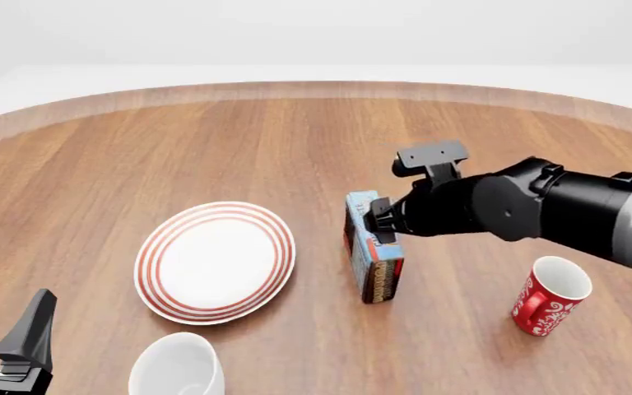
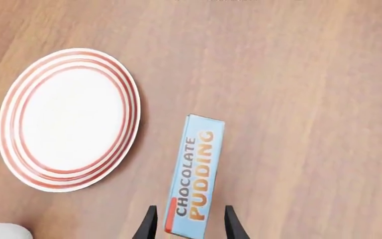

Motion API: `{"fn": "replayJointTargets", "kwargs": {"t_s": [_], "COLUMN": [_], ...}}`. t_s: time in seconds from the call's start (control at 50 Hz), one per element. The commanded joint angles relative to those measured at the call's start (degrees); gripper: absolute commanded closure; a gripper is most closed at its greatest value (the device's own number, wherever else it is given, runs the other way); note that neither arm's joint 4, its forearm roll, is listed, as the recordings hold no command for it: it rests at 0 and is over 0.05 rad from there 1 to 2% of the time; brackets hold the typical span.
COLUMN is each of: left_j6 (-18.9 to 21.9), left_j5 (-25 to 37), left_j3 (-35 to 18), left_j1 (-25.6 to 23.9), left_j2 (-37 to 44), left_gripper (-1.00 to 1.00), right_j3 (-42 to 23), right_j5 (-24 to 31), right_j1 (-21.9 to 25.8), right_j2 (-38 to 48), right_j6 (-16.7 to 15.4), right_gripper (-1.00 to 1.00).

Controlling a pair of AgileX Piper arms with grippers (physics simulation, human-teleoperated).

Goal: Pick up the white mug and put it on the plate, and put the chocolate pudding to the right of the plate.

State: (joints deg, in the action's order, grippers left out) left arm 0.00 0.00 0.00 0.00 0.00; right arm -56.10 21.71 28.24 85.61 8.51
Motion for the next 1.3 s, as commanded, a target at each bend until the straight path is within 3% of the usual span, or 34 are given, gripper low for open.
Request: {"fn": "replayJointTargets", "kwargs": {"t_s": [0.02,0.48,0.92,1.18,1.3], "left_j6": [0.0,0.0,0.0,0.0,0.0], "left_j5": [0.0,0.0,0.0,0.0,0.0], "left_j3": [0.0,0.0,0.0,0.0,0.0], "left_j1": [0.0,0.0,0.0,0.0,0.0], "left_j2": [0.0,0.0,0.0,0.0,0.0], "left_gripper": [-1.0,-1.0,-1.0,-1.0,-1.0], "right_j3": [3.19,10.9,20.81,26.12,28.94], "right_j5": [-1.57,-5.61,-12.54,-15.21,-16.85], "right_j1": [0.57,1.28,2.39,2.62,2.98], "right_j2": [-3.08,-10.82,-20.02,-24.7,-27.0], "right_j6": [-0.55,-2.36,-6.78,-6.8,-8.48], "right_gripper": [-1.0,-1.0,-1.0,-1.0,-1.0]}}
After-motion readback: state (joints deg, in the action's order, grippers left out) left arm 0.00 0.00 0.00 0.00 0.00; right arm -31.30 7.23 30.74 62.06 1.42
